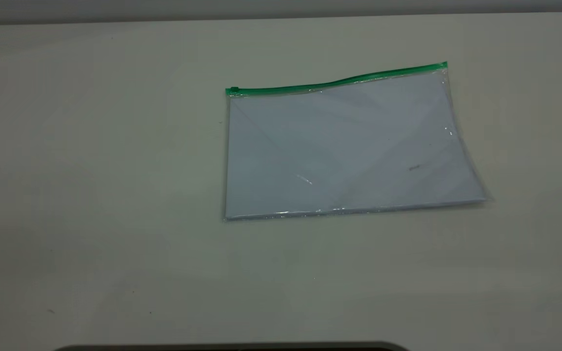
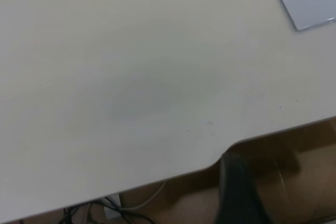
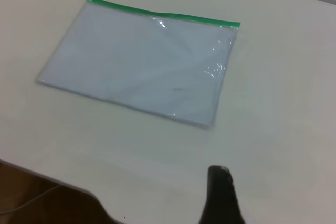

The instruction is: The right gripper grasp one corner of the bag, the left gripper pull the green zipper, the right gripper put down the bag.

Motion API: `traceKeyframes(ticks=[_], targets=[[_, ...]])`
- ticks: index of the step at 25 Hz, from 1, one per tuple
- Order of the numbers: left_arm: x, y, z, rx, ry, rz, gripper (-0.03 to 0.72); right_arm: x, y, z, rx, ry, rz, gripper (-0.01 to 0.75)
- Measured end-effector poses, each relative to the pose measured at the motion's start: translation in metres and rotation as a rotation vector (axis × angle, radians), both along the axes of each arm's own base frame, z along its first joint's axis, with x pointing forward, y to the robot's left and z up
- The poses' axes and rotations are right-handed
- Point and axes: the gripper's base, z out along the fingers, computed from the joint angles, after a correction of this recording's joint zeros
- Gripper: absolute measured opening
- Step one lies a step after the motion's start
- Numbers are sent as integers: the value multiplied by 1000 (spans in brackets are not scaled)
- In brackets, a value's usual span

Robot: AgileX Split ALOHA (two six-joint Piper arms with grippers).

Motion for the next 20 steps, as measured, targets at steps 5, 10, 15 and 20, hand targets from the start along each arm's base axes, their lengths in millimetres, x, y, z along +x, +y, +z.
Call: traceKeyframes(ticks=[5, 10, 15, 20], targets=[[0, 0, 0, 0, 0, 1, 517, 0, 0, 0, 1, 0, 0, 578], [-6, 1, 0, -6, -41, 69, 517, 0, 0, 0, 1, 0, 0, 578], [-16, 0, -1, -6, -120, 199, 516, 0, 0, 0, 1, 0, 0, 578], [-16, -1, -1, -7, -122, 213, 516, 0, 0, 0, 1, 0, 0, 578]])
